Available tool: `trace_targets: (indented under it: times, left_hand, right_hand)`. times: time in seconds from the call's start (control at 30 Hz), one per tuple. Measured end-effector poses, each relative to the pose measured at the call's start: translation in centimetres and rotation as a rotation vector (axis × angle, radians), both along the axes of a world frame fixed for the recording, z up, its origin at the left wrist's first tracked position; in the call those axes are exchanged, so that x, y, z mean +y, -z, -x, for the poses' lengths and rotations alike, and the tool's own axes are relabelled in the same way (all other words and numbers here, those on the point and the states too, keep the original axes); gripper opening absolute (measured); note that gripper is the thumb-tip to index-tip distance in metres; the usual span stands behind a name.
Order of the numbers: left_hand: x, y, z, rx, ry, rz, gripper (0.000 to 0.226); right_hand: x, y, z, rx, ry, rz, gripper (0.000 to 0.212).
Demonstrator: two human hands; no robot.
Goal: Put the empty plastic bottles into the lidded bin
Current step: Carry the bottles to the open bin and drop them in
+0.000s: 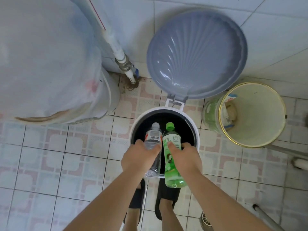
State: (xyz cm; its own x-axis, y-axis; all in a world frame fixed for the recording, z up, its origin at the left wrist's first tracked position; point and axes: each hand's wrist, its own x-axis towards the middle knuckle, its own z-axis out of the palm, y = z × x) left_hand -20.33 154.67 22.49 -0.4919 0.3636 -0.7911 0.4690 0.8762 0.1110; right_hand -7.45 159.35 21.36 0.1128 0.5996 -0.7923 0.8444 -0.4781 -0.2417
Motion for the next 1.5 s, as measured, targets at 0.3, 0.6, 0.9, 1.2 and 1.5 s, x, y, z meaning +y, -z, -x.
trace_targets:
  times: [0.3,0.6,0.9,1.2,1.5]
  left_hand:
    - [1.0,2.3,-0.7,0.012,-0.008,0.053,0.056]
    - [0.9,2.0,-1.3,-0.127,0.063,0.034,0.049]
    - [0.0,-6.8,1.4,-0.005,0.341,-0.155,0.047]
    - [2.0,-24.7,5.5,0.181,0.455,-0.587,0.053]
    - [3.1,-45.1,8.3,0.372,0.451,-1.06,0.049]
  right_hand:
    - [-0.5,2.9,0.6,0.15,-0.016,0.158,0.057]
    - [-1.2,3.1,0.3,0.185,-0.194,0.081,0.031]
    - [-0.1,-5.4,-0.4,0.117,-0.411,-0.252,0.049]
    - [2.8,-23.2,1.8,0.133,-0.402,-0.642,0.054]
    - [2.9,-44.2,4.1,0.126,-0.367,-1.007,0.058]
